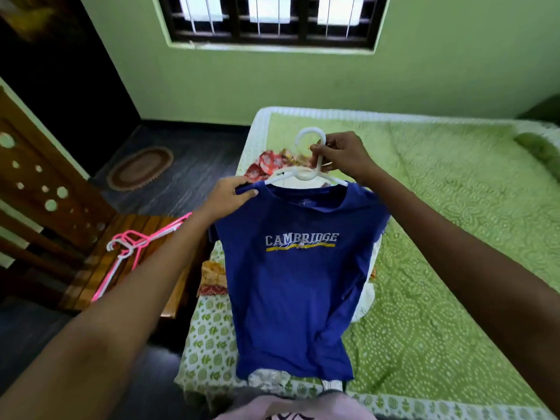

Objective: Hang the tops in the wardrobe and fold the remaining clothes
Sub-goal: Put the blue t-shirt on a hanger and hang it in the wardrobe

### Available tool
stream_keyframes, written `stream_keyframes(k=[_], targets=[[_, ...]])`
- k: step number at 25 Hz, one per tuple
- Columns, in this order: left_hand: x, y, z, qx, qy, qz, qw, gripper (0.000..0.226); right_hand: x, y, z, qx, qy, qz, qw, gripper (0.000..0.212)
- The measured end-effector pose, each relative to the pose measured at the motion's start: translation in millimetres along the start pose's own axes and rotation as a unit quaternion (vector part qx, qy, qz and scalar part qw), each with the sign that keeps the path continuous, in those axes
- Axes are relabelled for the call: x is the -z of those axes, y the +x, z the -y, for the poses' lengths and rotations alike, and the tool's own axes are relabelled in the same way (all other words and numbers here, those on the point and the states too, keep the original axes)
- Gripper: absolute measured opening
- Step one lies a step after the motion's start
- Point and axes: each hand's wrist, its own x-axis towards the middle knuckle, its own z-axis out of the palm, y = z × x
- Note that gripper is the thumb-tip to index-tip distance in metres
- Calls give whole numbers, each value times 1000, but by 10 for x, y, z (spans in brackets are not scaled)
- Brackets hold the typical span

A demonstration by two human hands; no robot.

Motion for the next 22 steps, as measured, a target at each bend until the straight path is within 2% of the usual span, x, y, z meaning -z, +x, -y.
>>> stream_keyframes(k=[3,7,12,16,18,20,22], targets=[[299,-32,-383,-11,-47,-39,998,18,173,-171,458,33,1,-10,999,12],[590,-171,-699,-45,-83,-63,993,17,329,-453,915,64,-6,-31,997,17],[790,-432,-1104,-140,-33,-157,977,13,453,-799,1297,57,-14,-55,997,13],[889,-486,-1399,-192,-32,-250,949,8,625,-881,1658,76,-9,-113,991,12],[996,-452,-1592,-172,-44,-223,959,11,627,-867,1801,97,-21,-116,988,14],[1084,-397,-1782,-125,-7,-99,987,18,600,-838,1881,113,-45,-110,987,14],[1095,-335,-1934,-109,61,-15,992,13,565,-792,1929,130,-48,-127,982,15]])
